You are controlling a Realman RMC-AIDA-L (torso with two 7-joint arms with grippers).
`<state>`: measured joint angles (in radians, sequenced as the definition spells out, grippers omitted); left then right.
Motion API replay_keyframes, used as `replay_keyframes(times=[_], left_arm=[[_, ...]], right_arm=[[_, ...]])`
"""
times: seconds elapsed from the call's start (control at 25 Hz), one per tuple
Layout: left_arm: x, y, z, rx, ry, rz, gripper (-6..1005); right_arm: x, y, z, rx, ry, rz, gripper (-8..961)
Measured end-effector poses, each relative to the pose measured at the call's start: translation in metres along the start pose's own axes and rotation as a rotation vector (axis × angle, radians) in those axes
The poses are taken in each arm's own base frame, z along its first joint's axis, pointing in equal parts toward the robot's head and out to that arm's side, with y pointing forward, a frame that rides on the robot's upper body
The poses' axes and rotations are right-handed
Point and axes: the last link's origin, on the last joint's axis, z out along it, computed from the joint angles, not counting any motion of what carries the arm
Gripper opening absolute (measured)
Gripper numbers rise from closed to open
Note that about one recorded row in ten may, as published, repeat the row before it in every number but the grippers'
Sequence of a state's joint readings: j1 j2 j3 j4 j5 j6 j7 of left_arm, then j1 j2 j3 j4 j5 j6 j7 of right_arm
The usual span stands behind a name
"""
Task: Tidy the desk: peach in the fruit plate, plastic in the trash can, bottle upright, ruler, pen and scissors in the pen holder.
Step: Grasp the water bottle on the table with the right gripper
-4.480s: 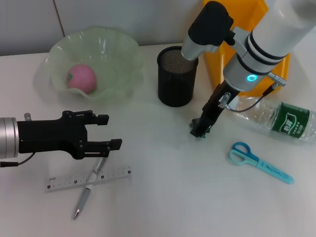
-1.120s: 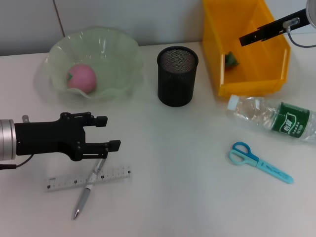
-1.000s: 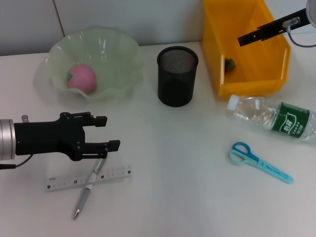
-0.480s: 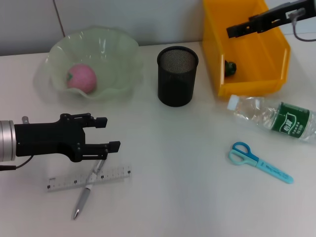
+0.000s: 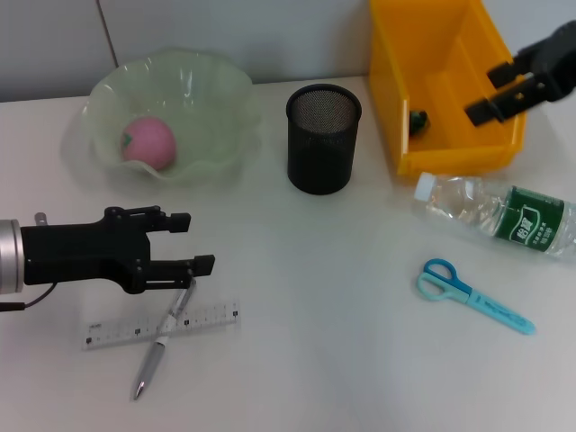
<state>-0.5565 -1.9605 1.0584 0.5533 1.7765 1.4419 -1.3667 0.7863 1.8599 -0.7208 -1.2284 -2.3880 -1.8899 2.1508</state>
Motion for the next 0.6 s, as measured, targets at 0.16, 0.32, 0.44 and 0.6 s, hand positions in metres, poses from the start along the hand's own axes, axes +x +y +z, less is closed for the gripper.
replay_keyframes(times=[0.16,0.32,0.44,0.6], left_arm=[[0.001,-0.002,-0.002,0.011,0.011,-0.014,788],[0.001,-0.002,-0.002,0.013,0.014,-0.025,788],[0.001,-0.002,-0.002,0.020,0.023,-0.034,788],[0.001,-0.003,-0.003,0.026,0.030,-0.038,787]], right_arm=[[0.000,0.000,-0.003,0.008,0.147,-0.046,821],[0.006,-0.003,0.000,0.019,0.236,-0.058,821],[0.011,-0.006,0.005,0.028,0.295,-0.072,821],[0.021,-0.014,0.013,0.056,0.365,-0.080,821]])
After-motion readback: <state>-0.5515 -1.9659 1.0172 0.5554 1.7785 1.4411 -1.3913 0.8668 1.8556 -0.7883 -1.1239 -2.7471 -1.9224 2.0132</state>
